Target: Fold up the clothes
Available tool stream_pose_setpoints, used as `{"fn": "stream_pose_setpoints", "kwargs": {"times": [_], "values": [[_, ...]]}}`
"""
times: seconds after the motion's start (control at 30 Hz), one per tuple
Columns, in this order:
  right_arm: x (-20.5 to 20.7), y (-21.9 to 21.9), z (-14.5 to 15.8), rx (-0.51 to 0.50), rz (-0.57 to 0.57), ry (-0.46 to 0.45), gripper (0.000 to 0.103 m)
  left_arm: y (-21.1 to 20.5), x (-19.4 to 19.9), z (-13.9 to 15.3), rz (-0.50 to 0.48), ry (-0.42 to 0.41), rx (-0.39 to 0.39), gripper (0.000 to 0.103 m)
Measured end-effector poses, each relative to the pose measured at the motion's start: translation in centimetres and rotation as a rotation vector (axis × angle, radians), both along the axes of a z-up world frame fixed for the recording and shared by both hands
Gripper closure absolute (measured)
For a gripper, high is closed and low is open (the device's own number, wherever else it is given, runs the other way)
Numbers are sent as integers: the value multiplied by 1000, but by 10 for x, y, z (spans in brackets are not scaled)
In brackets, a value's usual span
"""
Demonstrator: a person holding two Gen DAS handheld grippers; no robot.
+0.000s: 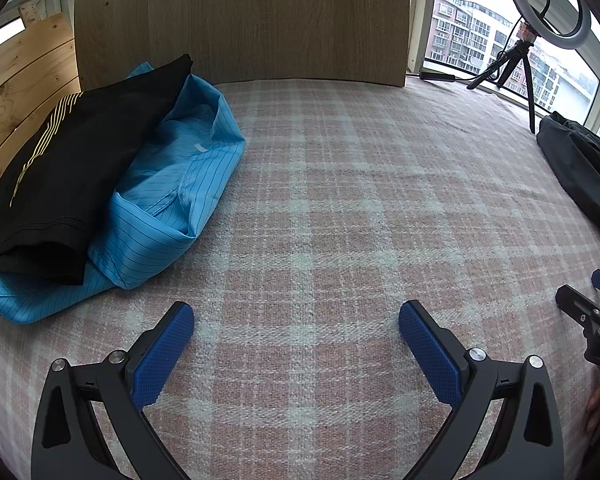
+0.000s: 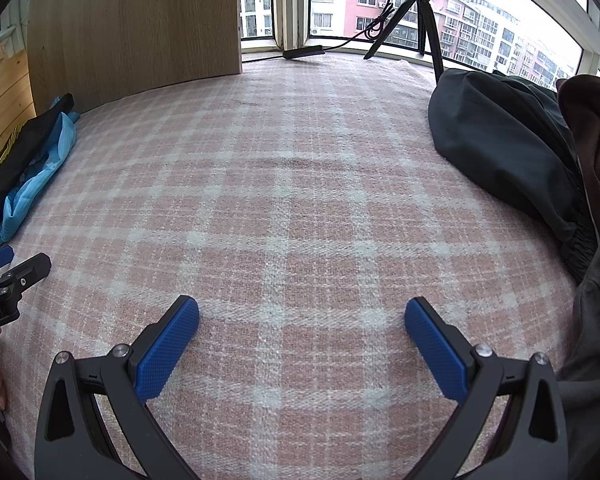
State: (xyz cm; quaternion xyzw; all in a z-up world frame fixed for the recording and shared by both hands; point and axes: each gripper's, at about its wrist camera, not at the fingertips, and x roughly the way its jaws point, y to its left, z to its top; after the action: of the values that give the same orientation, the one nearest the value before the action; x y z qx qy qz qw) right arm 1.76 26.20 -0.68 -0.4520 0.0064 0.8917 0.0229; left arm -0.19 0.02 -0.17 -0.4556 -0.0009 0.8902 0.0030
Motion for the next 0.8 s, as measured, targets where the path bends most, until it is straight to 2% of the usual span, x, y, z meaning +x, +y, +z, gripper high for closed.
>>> {"fn": "stream_pose_setpoints", "kwargs": {"times": [0.23,0.4,0.5,0.7,0.8], "values": [[-5,-1,0,-2,6,-31,0,1,1,-1,-4,-8,1,0],[-2,-4,1,-10,1,-71,0,0,-5,0,-8,-77,1,1],[7,-8,20,-30,-11,-30,0,-2,-4,7,-26,-106,37,1],[30,-14,69,-51,-41,87,0,-4,14,42,-48,-35,69,1],[45,-18,86,-59,-37,118,0,-4,25,64,-61,0,77,1]]}}
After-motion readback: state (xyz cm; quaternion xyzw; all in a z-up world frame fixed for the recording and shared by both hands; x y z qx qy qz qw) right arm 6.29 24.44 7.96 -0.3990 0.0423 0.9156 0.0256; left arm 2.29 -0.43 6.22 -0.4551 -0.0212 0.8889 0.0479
